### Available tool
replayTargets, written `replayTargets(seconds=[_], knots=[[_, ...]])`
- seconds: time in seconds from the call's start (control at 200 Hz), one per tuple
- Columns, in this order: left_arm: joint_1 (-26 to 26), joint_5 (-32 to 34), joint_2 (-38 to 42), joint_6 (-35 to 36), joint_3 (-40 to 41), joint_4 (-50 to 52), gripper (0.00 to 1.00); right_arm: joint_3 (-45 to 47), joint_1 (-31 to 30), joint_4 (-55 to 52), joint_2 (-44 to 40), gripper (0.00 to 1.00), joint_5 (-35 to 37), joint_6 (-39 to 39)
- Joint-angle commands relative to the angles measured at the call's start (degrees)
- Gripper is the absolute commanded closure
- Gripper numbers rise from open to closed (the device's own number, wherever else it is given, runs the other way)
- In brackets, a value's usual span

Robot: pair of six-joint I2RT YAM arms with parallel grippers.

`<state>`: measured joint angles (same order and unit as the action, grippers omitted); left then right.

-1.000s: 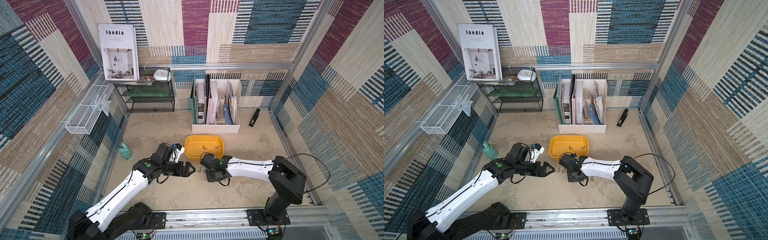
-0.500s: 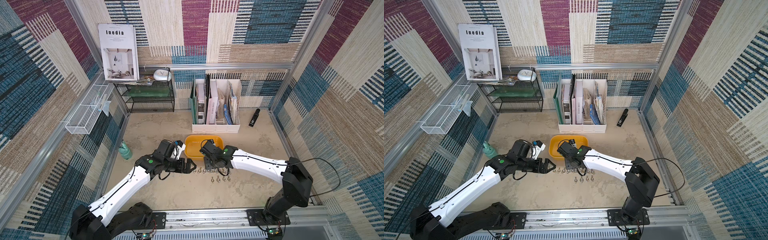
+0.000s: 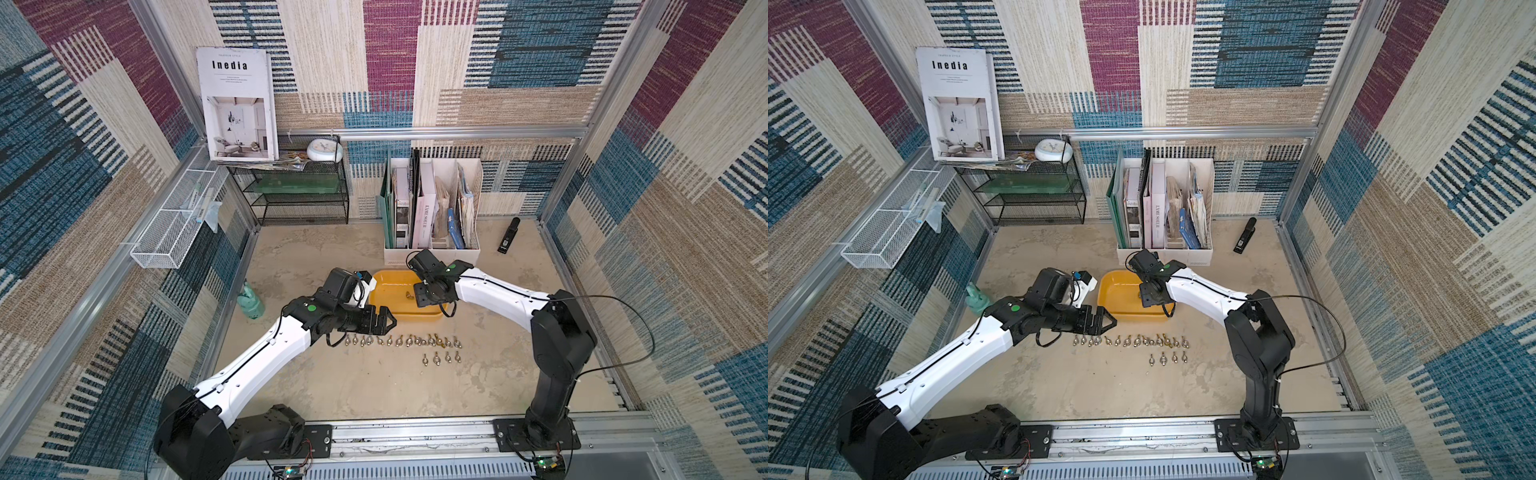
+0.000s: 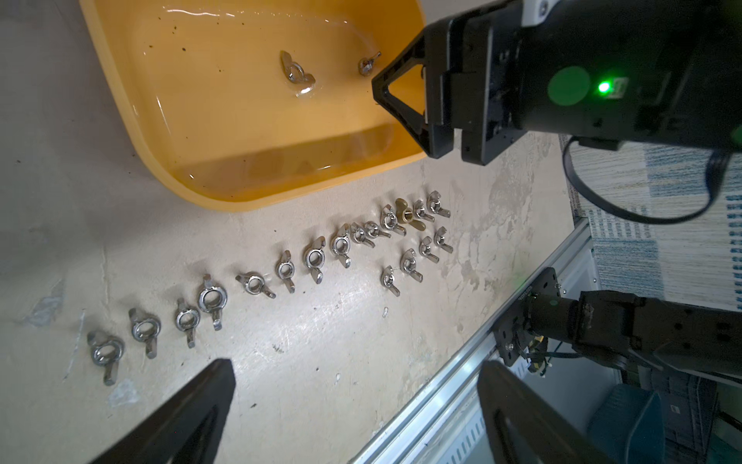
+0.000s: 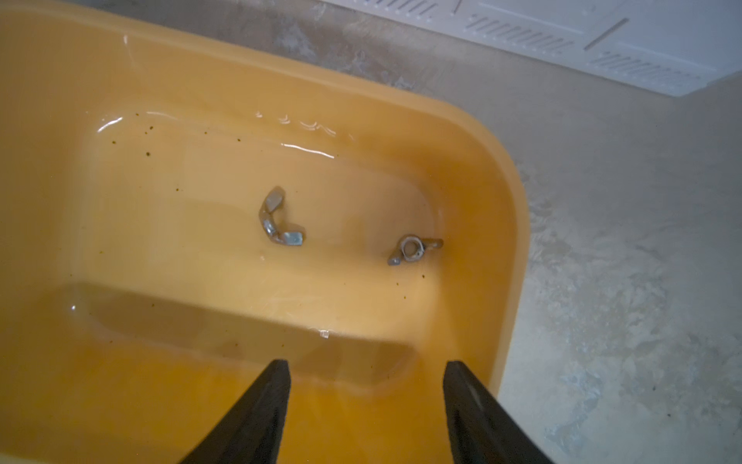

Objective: Take out the wing nut from the storage box
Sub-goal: Pick up the wing nut from the storage box.

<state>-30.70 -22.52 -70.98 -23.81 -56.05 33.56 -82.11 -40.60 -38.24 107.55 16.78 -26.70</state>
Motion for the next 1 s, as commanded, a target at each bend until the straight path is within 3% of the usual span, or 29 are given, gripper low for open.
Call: replayTargets(seconds=[0.0,0.361,0.997], knots=[[0.36,0.42,-1.3,1.66,-1.36,-0.18,0.01,-3.16,1.23,-1.53,3.11,0.39,-1.28,1.78],[1.65,-0.08,-3.1,3.31,-2.57,-0.7,0.01,-9.49,3.11,-6.56,10.64,0.48,-3.5,-2.84],[3.15,-1.07,-3.53,5.0,-1.34,-1.95,0.01,-11.24,4.51,-8.51,14.08,0.35,-3.57,-9.62]])
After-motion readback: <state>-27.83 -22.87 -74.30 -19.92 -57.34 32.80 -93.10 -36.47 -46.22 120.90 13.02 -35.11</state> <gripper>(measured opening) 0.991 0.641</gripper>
